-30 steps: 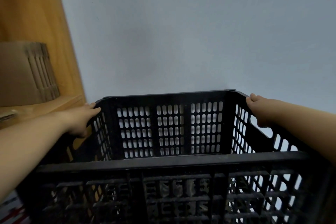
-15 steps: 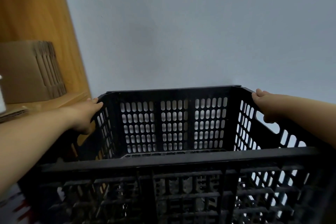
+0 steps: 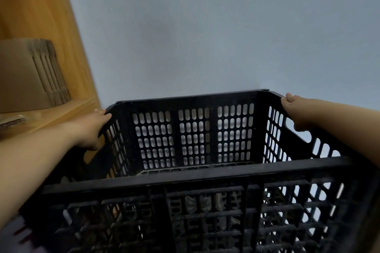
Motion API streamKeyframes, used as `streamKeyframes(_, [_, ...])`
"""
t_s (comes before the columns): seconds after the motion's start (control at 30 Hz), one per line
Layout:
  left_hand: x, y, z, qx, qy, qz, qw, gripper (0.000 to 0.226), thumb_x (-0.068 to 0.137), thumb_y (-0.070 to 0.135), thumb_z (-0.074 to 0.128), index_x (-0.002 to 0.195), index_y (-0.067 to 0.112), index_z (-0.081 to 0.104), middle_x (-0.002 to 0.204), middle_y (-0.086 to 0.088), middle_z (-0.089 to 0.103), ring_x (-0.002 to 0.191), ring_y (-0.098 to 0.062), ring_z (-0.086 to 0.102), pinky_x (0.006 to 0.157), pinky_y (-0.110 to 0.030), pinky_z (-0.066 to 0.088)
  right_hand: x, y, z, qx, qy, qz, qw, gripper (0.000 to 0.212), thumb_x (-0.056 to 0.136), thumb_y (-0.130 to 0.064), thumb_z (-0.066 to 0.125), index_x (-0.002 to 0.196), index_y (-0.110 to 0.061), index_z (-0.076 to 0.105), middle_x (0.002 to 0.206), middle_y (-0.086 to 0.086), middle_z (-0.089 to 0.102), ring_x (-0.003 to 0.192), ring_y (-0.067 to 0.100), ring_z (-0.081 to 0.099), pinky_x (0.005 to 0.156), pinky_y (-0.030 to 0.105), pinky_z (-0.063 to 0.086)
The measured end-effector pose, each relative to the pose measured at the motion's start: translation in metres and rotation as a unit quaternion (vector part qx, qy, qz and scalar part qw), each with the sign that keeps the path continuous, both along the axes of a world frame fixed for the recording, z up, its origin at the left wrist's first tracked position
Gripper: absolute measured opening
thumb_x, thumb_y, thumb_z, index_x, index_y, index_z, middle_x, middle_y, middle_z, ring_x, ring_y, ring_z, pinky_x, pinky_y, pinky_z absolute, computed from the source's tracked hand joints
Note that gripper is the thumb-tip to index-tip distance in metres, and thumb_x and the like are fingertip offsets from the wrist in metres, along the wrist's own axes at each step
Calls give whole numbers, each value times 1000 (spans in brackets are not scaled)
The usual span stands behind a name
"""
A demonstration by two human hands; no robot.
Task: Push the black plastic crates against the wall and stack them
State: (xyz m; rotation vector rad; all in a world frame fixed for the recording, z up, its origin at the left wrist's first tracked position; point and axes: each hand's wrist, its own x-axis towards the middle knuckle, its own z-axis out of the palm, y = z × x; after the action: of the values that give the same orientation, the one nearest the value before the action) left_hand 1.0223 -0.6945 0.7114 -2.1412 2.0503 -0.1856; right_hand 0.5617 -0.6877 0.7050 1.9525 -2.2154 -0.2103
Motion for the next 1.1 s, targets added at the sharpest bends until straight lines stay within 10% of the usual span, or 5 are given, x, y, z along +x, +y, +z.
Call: streamKeyframes(1.1, [12, -24, -4, 21, -5, 16, 1000, 100, 74, 12, 68, 147, 11, 0, 158, -13, -4, 146, -25, 0, 116, -30, 10, 2, -10, 2, 12, 13, -1, 1000, 78, 83, 0, 50, 145, 2, 3, 153, 16, 14, 140, 29, 24, 111, 38, 33])
